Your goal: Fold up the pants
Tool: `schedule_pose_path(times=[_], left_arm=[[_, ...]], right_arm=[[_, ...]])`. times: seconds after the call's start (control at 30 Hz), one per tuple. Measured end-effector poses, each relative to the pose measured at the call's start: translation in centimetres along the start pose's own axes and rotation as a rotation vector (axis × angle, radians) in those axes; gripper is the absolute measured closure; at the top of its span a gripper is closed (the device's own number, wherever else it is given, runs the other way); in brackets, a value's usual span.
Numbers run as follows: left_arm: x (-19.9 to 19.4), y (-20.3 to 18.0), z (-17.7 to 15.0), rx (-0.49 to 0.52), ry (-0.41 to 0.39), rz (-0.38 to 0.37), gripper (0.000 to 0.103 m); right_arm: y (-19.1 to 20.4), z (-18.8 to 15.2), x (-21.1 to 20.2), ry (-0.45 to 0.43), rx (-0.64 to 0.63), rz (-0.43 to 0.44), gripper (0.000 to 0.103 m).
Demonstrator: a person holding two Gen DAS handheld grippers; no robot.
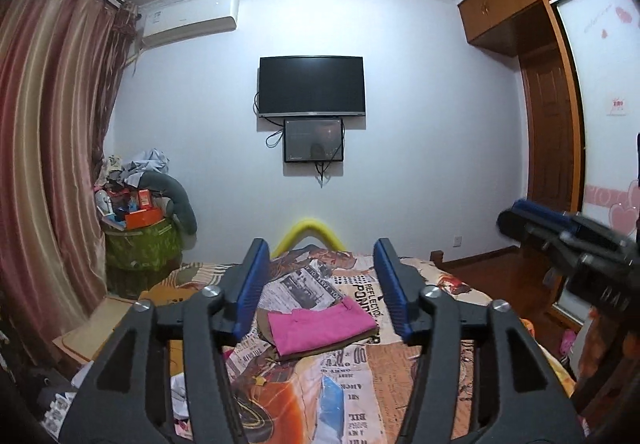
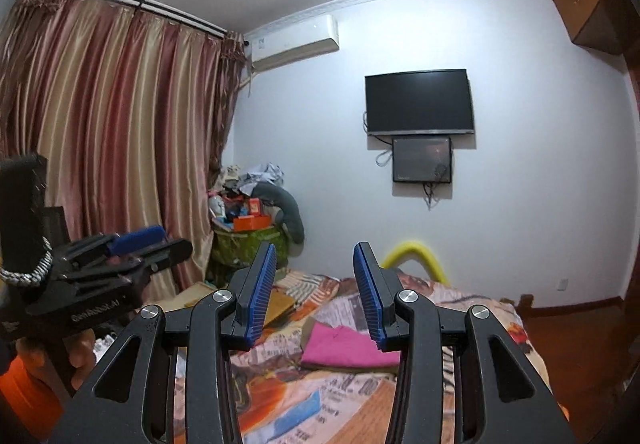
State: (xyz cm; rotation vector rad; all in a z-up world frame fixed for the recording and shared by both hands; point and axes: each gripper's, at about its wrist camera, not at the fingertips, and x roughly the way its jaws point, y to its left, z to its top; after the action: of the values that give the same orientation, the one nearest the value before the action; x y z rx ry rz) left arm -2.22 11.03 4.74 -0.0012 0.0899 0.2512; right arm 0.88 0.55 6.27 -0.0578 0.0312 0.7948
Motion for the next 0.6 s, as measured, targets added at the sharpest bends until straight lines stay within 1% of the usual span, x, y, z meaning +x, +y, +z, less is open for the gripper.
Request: schedule_pose_path(times=[0.07,0.1,0.13,0.17,0.2,0.23,0.27,0.3,0.33,0.4,0.43,0.5,0.6], left_arm=[[-0.8,-0.1,-0.2,-0.009,-0.003,0.005,0.037],[-1.1,-0.1,-0.4,-0.016,-0.005,0.006,0.032],[-1.4,-0.1,-0.6,-0.021,-0.005,0.006,0.026],[-1.6,-0.2,-0.7,-0.023,-0.004,0.005,0.023],[-1.8,-0.2,-0.9,-0.024,-0.003,0.005,0.017],[-1.9,-0.1,-1.0,-0.025,-0.004,0.008,0.014],[-2.0,0.0,-1.1,-0.026,-0.005,0.008,0.013],[-2.0,0.0,-1.2,-0.028,-0.004,0.008,0.010],[-2.1,0.1,-1.3,-0.032,-0.003,0.008,0.005],[-2.2,0.2,-1.5,-0.046,-0.004,0.012,0.001],[-2.3,0.2,-1.6,-0.054,-0.003,0.011,0.000],[-2.1,0.3,-1.6,-0.060,0.007,0.010,0.000],[-1.8,0.3,-1.8,-0.060,0.018,0.012,0.000]], right_arm=[[0.4,-0.3,-0.2,0.009,0.009,-0.009,0.059],[0.6,-0.6,-0.2,0.011,0.021,-0.013,0.049],[0.7,-0.6,-0.4,0.008,0.029,-0.014,0.042],[0.8,-0.7,-0.8,0.009,0.035,-0.009,0.040],[0.8,-0.7,-0.8,0.013,0.040,-0.010,0.037],[0.8,-0.8,-0.6,0.020,0.042,-0.013,0.032],[0.8,-0.8,-0.8,0.025,0.044,-0.019,0.029],[0.7,-0.9,-0.6,0.026,0.043,-0.028,0.022],[0.9,-1.0,-1.2,0.022,0.041,-0.036,0.016],[0.7,-1.0,-1.8,0.014,0.042,-0.053,0.010],[0.6,-0.9,-1.5,0.013,0.044,-0.060,0.006],[0.5,-1.1,-2.1,0.008,0.048,-0.072,0.000],[0.4,-1.4,-2.4,0.008,0.051,-0.090,0.000]])
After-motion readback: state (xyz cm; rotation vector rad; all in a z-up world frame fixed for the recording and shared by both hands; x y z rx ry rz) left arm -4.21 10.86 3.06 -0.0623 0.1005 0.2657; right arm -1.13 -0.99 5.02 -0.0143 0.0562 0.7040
